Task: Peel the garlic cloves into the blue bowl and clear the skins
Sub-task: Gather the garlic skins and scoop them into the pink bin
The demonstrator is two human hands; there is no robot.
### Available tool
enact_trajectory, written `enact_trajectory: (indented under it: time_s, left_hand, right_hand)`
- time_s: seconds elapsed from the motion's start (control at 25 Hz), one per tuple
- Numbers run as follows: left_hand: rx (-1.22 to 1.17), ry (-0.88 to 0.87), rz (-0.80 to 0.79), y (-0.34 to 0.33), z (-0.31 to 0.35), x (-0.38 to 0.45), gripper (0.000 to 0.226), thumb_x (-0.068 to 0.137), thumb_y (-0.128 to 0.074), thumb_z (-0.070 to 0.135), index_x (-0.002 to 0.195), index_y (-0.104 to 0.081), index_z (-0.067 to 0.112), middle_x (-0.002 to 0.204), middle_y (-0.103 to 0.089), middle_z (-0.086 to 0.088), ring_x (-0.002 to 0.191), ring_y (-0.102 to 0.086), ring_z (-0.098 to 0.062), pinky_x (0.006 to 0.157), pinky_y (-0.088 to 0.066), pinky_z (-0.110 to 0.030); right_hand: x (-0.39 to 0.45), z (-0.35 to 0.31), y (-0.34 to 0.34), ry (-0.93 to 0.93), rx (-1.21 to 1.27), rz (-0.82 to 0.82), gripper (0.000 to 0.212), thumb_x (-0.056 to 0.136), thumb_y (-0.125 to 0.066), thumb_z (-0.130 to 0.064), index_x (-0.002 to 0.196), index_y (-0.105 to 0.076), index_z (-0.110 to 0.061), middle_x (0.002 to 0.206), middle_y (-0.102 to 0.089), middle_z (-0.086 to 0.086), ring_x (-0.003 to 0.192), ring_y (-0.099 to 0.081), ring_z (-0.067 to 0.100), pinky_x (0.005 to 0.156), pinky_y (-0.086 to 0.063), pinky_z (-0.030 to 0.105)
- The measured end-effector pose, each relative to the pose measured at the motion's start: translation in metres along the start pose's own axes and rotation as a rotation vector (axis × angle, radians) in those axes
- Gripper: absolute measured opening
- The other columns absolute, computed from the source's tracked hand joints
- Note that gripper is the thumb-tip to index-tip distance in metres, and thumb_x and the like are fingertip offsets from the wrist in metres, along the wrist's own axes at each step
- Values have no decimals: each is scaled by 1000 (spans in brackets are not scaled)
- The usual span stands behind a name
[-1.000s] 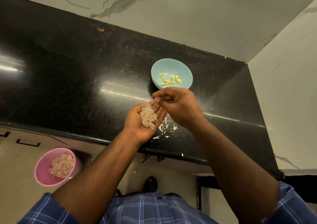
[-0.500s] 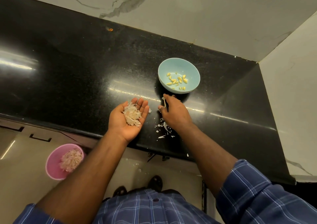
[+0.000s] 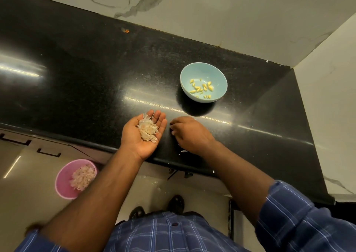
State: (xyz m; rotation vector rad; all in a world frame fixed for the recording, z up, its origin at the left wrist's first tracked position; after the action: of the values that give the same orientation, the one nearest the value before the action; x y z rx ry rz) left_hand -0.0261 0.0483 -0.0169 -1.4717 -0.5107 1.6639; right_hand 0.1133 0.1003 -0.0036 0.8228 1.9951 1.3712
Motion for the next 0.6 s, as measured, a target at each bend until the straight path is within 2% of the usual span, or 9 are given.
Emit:
enact_trajectory:
  time_s: [0.08,0.2,0.28,0.44,0.56,0.6]
  left_hand:
    - [0,7,-1,2,1,-1,29,104,-44,23,106,-68,7,101,-76,-14,92,-77,-30,83,-63,-44]
    - [-1,19,-2,3,-1,0,29,104,-44,22,104,-68,7,100,-75,-13,90,-77,-30,80,-63,-43]
    - [12,29,-4,1,-3,0,29,103,-44,22,103,-68,6,99,-75,-13,88,-77,-30,80,-63,-43]
    - [24,36,-8,-1,-4,0,29,104,-44,22,103,-69,7,98,-75,-13,88,-77,-29,83,-62,-43]
    - [34,39,-6,2,-4,-1,28,104,-44,22,103,-68,7,98,-75,-13,89,-77,-29,84,-62,-43]
    - [35,42,-6,3,-4,-1,28,104,-43,22,102,-67,7,97,-75,-13,88,-77,-29,84,-62,-43]
  right_hand:
    - [-23,14,6,-45,117,117,27,97,-61,-21,122,-71,-18,129,-67,-3,119,-60,17,102,-51,38]
    - [-50,57,21,-413,441,438,30,98,-63,-21,127,-68,-21,128,-68,-1,113,-63,14,99,-50,31]
    - [-61,66,14,-588,499,498,37,101,-57,-22,137,-61,-17,136,-64,4,123,-58,18,105,-46,32]
    - [-56,18,-22,-637,603,483,45,104,-49,-19,149,-47,-14,150,-51,6,138,-44,19,117,-32,32]
    - [-51,4,-20,-591,733,540,45,103,-50,-19,148,-49,-20,147,-54,0,129,-46,5,112,-36,25]
    - [-48,13,-12,-583,759,569,44,102,-51,-20,146,-52,-21,144,-57,-1,127,-50,4,112,-40,28]
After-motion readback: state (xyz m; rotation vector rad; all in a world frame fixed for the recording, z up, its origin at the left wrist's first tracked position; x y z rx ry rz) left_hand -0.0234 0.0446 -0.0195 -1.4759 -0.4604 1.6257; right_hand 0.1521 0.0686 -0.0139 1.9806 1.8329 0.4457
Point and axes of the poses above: each hand's wrist, its own x-axis towards the middle knuckle, its own y-axis out of the back of the hand, z = x × y, the point moved 5 cm from there along x, towards the middle knuckle
